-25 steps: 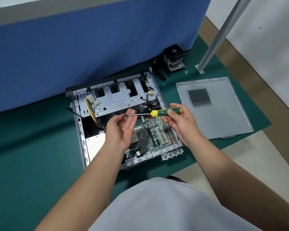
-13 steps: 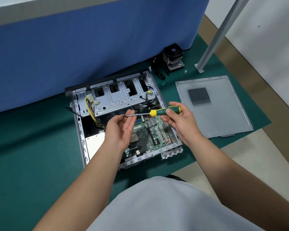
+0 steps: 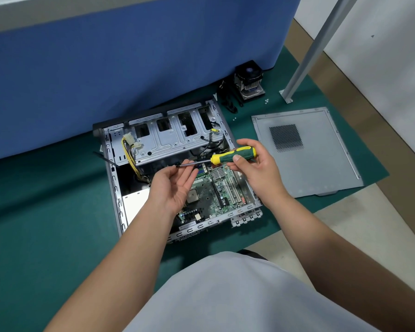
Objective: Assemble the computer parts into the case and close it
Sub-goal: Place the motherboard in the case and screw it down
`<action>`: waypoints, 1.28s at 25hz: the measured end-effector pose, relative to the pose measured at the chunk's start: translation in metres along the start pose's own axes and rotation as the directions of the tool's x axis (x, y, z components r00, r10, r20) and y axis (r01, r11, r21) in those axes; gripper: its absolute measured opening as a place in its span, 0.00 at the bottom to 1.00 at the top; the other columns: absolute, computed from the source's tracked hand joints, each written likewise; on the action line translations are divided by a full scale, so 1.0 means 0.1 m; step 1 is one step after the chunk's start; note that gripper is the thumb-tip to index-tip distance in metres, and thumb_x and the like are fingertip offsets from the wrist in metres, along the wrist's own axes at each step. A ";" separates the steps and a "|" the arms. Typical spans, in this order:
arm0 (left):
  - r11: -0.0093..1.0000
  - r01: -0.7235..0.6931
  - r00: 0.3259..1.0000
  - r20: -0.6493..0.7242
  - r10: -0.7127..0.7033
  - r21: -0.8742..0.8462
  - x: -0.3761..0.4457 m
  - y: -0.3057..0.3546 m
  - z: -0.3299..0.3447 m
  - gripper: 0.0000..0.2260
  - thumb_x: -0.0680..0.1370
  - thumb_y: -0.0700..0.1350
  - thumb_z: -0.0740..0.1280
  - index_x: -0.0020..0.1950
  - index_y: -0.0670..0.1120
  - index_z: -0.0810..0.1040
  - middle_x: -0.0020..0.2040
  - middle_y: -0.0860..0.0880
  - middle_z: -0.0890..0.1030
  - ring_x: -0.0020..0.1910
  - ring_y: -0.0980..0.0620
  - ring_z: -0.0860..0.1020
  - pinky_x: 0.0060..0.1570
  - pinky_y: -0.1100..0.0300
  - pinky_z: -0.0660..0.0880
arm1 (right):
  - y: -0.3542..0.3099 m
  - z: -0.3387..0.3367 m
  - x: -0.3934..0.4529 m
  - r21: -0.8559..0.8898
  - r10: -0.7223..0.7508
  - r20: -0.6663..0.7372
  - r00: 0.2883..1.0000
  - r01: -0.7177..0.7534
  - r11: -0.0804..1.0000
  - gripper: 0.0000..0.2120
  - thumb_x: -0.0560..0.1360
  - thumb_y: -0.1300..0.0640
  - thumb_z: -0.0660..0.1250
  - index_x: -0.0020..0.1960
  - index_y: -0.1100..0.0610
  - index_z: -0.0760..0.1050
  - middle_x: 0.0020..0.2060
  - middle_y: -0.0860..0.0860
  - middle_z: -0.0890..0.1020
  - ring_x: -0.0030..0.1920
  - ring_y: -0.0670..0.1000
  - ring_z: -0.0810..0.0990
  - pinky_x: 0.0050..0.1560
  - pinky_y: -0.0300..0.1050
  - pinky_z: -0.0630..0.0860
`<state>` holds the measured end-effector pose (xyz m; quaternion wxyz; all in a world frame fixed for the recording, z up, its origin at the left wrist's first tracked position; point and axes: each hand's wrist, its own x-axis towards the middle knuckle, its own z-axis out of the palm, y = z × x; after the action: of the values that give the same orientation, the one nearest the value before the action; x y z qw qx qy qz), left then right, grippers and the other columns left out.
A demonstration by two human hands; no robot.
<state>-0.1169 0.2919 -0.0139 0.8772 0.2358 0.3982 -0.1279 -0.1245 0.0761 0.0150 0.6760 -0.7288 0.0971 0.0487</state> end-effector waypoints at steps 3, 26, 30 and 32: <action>1.000 0.006 1.000 0.011 -0.006 0.005 0.00 0.01 0.00 0.07 0.84 0.36 0.59 0.52 0.35 0.75 0.54 0.35 0.85 0.53 0.38 0.86 0.60 0.41 0.80 | 0.01 0.02 0.00 -0.013 -0.004 -0.012 1.000 0.004 1.000 0.15 0.80 0.59 0.71 0.65 0.48 0.76 0.48 0.47 0.86 0.48 0.52 0.88 0.57 0.48 0.82; -0.847 -0.240 0.740 0.654 0.157 0.475 0.22 0.62 -0.64 0.28 0.86 0.60 0.52 0.84 0.55 0.49 0.84 0.53 0.48 0.83 0.50 0.45 0.82 0.46 0.46 | -0.33 -0.56 0.29 -0.606 -0.131 0.307 0.943 0.300 0.737 0.18 0.77 0.47 0.72 0.66 0.41 0.73 0.41 0.39 0.82 0.38 0.43 0.81 0.43 0.36 0.75; -0.834 -0.227 0.692 0.686 0.224 0.502 0.29 0.60 -0.71 0.27 0.84 0.60 0.50 0.84 0.58 0.51 0.84 0.56 0.53 0.83 0.54 0.49 0.82 0.48 0.48 | -0.27 -0.56 0.20 -0.727 -0.075 0.435 0.898 0.398 0.560 0.21 0.79 0.42 0.67 0.69 0.40 0.69 0.44 0.43 0.80 0.37 0.38 0.78 0.39 0.43 0.75; -0.828 -0.215 0.687 0.683 0.249 0.518 0.34 0.60 -0.73 0.27 0.84 0.59 0.52 0.83 0.59 0.52 0.84 0.57 0.54 0.83 0.55 0.50 0.81 0.49 0.48 | -0.16 -0.57 0.15 -0.753 -0.057 0.465 0.883 0.429 0.498 0.21 0.80 0.41 0.65 0.70 0.42 0.68 0.47 0.41 0.79 0.40 0.33 0.75 0.40 0.37 0.71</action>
<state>-0.1167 0.3797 -0.0630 0.0986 0.9913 -0.0793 -0.0349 -0.1103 0.0194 0.0327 0.2465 -0.9436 -0.1775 0.1317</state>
